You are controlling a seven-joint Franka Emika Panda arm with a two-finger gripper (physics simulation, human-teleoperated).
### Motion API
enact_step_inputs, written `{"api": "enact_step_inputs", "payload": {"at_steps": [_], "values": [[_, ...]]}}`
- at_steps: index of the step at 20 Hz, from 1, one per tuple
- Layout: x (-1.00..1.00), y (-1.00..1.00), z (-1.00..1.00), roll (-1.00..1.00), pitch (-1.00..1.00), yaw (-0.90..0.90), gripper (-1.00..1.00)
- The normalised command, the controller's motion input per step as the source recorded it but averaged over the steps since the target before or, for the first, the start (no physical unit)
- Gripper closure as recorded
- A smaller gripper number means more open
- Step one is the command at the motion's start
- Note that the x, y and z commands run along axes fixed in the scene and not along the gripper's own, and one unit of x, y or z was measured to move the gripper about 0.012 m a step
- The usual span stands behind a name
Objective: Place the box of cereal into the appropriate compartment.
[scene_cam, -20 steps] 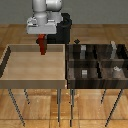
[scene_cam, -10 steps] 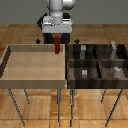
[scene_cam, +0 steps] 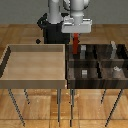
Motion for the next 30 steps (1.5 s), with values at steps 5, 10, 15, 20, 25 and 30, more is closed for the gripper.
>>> {"api": "enact_step_inputs", "payload": {"at_steps": [5,10,15,20,25,30], "values": [[0.00,1.00,0.00,0.00,0.00,0.00,1.00],[0.00,1.00,0.00,0.00,0.00,0.00,1.00],[0.00,1.00,0.00,0.00,0.00,0.00,1.00],[0.00,1.00,0.00,0.00,0.00,0.00,1.00],[-0.60,0.40,0.00,0.00,0.00,0.00,1.00],[-1.00,0.00,0.00,0.00,0.00,0.00,1.00]]}}
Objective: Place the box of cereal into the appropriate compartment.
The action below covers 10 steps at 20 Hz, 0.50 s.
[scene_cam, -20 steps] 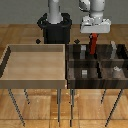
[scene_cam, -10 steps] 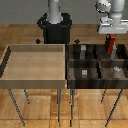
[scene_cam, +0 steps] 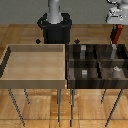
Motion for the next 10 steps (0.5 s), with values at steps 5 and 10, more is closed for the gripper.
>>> {"api": "enact_step_inputs", "payload": {"at_steps": [5,10], "values": [[-0.60,0.00,-0.40,0.00,0.00,0.00,1.00],[0.00,0.00,-1.00,0.00,0.00,0.00,1.00]]}}
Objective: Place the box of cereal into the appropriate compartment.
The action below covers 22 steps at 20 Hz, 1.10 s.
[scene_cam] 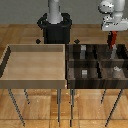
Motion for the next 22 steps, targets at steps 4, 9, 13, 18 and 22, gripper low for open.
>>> {"api": "enact_step_inputs", "payload": {"at_steps": [4,9,13,18,22], "values": [[0.00,0.00,-1.00,0.00,0.00,0.00,1.00],[0.00,0.00,-0.80,0.00,0.00,0.00,1.00],[0.75,0.00,0.00,0.00,0.00,0.00,1.00],[0.40,0.00,-0.20,0.00,0.00,0.00,1.00],[0.00,0.00,-1.00,0.00,0.00,0.00,1.00]]}}
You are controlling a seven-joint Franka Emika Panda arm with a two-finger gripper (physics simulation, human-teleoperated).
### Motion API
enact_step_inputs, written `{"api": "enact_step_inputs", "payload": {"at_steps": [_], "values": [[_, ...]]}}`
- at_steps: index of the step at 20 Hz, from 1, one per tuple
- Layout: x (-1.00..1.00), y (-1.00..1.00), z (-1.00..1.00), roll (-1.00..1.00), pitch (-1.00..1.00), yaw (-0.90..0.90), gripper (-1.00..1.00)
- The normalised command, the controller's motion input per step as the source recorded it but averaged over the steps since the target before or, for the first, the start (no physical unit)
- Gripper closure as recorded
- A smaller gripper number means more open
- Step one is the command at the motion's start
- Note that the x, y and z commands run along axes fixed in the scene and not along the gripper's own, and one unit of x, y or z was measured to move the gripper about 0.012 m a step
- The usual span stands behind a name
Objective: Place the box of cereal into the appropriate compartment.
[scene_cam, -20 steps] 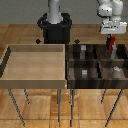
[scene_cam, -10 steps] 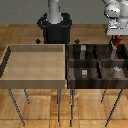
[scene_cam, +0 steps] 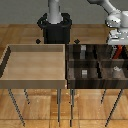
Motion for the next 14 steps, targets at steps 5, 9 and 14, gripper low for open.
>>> {"api": "enact_step_inputs", "payload": {"at_steps": [5,9,14], "values": [[0.00,0.00,-0.60,0.00,0.00,0.00,-1.00],[0.00,0.00,0.00,0.00,0.00,0.00,-1.00],[0.00,0.00,0.00,0.00,0.00,0.00,-1.00]]}}
